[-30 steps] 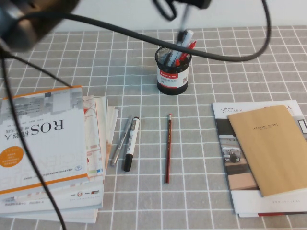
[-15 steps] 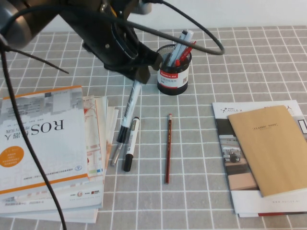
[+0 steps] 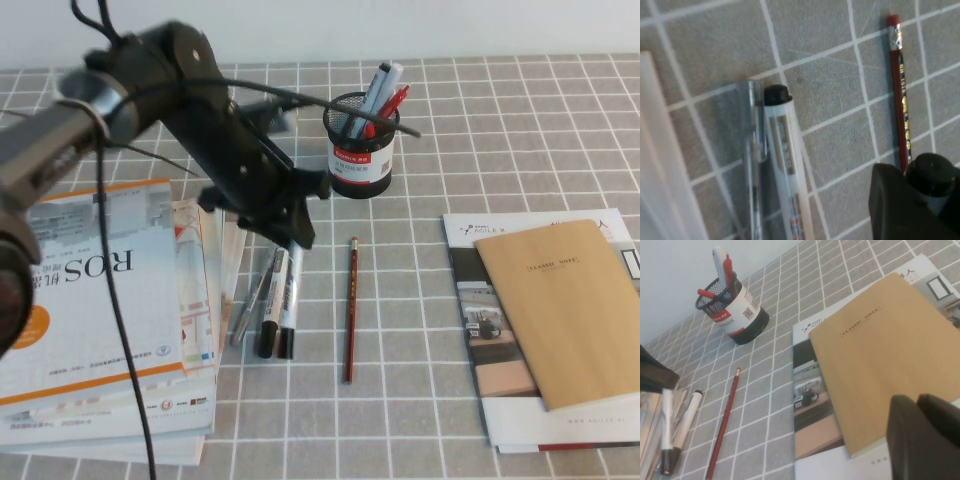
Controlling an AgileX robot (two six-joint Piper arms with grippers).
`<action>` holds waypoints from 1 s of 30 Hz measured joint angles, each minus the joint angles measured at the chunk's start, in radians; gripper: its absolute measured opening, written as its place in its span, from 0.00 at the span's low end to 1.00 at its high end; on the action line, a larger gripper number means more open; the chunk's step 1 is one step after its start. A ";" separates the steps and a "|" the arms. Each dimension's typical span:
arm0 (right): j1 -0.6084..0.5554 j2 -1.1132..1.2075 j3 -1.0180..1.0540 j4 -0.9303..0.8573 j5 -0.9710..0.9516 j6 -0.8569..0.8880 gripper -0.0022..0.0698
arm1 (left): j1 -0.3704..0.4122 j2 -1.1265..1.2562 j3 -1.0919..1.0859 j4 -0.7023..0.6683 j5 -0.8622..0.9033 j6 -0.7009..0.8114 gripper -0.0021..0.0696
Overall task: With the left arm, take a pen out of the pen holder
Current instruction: 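Take a marker out of the pen holder and lay it on the table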
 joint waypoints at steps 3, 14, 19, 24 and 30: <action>0.000 0.000 0.000 0.000 0.000 0.000 0.01 | 0.000 0.049 0.000 -0.024 -0.004 0.002 0.19; 0.000 0.000 0.000 0.000 0.000 0.000 0.01 | 0.000 0.083 0.000 -0.038 -0.075 0.002 0.19; 0.000 0.000 0.000 0.000 0.000 0.000 0.01 | 0.000 0.083 0.000 -0.038 -0.104 0.002 0.25; 0.000 0.000 0.000 0.000 0.000 0.000 0.01 | 0.000 0.083 -0.002 -0.031 -0.069 0.002 0.42; 0.000 0.000 0.000 0.000 0.000 0.000 0.01 | 0.000 0.084 -0.112 -0.017 -0.016 0.002 0.45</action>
